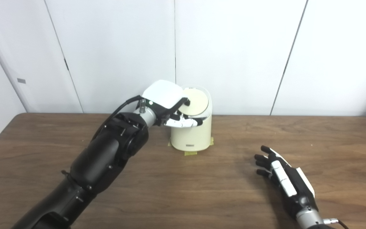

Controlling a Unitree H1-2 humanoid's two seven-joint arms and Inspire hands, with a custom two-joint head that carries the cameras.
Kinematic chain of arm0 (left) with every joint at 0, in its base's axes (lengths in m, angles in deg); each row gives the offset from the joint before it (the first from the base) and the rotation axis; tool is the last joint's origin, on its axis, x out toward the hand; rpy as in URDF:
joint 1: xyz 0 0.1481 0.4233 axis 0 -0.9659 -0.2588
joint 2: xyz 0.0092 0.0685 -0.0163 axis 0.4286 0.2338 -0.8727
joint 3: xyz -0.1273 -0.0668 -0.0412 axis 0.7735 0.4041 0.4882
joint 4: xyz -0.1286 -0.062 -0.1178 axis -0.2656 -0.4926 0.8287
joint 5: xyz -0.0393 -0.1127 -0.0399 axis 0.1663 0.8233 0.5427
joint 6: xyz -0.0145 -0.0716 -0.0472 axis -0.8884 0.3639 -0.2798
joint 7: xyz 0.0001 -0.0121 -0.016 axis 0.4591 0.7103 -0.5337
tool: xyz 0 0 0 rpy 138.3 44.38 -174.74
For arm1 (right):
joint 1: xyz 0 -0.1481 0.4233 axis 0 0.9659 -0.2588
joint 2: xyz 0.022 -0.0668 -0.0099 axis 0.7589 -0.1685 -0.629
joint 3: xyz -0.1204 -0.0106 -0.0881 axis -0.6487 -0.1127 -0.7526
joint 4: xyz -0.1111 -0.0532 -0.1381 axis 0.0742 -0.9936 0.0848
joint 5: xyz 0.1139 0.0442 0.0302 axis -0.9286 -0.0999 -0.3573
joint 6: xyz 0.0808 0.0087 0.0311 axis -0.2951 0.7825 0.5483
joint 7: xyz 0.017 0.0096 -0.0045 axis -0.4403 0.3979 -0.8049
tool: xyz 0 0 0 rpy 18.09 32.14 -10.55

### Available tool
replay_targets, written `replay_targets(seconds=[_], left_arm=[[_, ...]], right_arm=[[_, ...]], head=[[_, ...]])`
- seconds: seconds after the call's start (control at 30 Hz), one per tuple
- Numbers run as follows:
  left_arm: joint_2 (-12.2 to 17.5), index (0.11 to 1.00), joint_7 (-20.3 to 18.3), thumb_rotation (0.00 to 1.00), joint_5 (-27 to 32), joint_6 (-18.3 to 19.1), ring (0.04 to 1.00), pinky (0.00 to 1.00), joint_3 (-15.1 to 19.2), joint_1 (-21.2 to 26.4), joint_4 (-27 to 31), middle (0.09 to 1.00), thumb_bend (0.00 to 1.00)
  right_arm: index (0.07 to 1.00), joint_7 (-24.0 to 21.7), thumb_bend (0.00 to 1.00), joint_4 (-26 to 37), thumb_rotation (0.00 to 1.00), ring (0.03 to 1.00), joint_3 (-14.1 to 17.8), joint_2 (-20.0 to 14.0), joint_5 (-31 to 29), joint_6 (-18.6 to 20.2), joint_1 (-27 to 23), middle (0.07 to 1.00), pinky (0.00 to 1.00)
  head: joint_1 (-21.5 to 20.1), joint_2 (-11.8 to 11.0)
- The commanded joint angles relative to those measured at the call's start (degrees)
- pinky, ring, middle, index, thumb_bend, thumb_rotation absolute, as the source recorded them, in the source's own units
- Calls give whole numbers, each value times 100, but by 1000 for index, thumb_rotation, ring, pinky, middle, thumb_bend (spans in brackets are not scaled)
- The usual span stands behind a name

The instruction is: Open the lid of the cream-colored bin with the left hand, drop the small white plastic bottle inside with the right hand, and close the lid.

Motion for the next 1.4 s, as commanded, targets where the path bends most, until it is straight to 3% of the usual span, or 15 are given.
replay_targets(seconds=[0.0, 0.5, 0.97, 1.2, 1.37], left_arm=[[-71, 792, -125, 1000, 23, -62, 840, 875, -23, 77, 161, 827, 589], [-238, 803, -424, 1000, -61, -120, 848, 890, -86, -51, 390, 821, 566], [-213, 797, -306, 976, -258, -246, 839, 895, -179, -80, 6, 819, 567], [-216, 796, -259, 978, -189, -307, 837, 891, -148, -114, -68, 818, 561], [-247, 801, -375, 984, -130, -254, 851, 904, -107, -148, -24, 830, 563]], right_arm=[[858, -19, 563, 109, 843, 810, -16, -121, 124, -21, -67, 782, 750], [844, -52, 578, 123, 827, 800, 5, -104, 119, 3, -70, 766, 743], [835, -49, 587, 143, 814, 796, 67, -88, 58, 65, -129, 757, 752], [830, -106, 563, 98, 815, 756, 112, -129, 0, -16, -148, 748, 698], [827, -139, 575, 111, 801, 760, 98, -161, 29, -9, -144, 747, 711]], head=[[-1, 4], [-13, 53], [-38, 94], [-45, 107], [-40, 118]])
